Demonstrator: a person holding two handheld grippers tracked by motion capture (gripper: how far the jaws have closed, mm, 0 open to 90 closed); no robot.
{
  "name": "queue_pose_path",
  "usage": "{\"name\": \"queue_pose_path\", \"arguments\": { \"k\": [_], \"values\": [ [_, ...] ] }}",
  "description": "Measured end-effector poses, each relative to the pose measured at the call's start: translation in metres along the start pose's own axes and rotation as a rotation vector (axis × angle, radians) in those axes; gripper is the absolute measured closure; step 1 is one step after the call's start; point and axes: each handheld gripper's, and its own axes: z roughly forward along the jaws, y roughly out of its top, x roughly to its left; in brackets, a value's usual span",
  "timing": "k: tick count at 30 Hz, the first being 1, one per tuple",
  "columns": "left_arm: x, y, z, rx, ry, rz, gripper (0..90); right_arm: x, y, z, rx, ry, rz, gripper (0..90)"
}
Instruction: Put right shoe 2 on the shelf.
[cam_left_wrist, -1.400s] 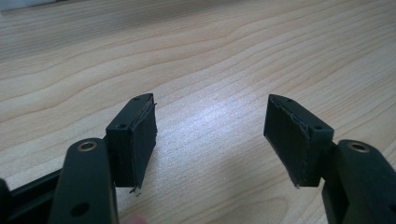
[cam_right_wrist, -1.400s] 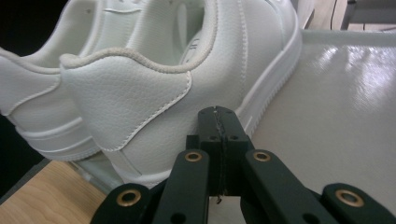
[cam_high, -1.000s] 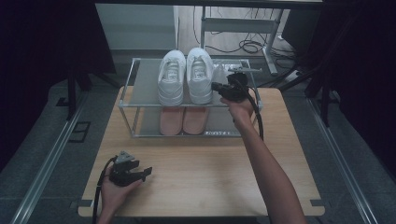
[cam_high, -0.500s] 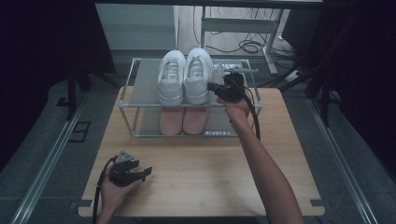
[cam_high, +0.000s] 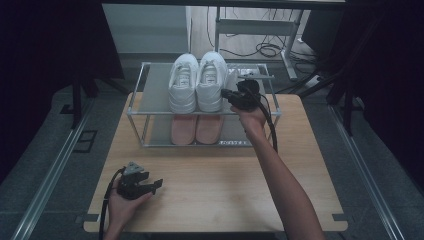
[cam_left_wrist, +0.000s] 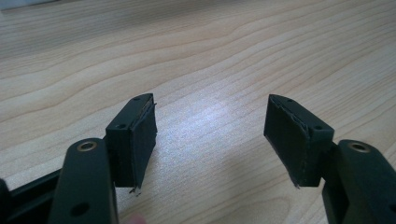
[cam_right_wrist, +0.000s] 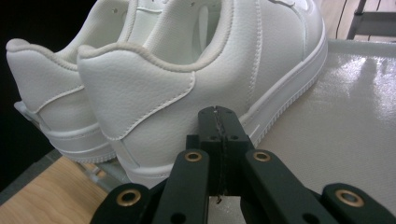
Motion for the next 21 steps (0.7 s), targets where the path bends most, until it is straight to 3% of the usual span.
{"name": "queue_pose_path", "arguments": {
  "k": [3,15,21],
  "values": [
    [-0.0008,-0.0001,0.0011,0.002,-0.003,0.000,34.8,-0.0010,-0.0002,0.0002,-0.003,0.010,0.024,89.9],
    [-0.0010,-0.0002,0.0019,0.007,-0.002,0.003,34.4,-0.0018,0.0029,0.0012,-0.010,0.008,0.039,89.9],
    [-0.0001,0.0000,-0.0005,-0.002,-0.003,-0.004,34.4,-0.0044,0.0007,-0.0006,-0.003,-0.005,0.019,89.9]
  ]
}}
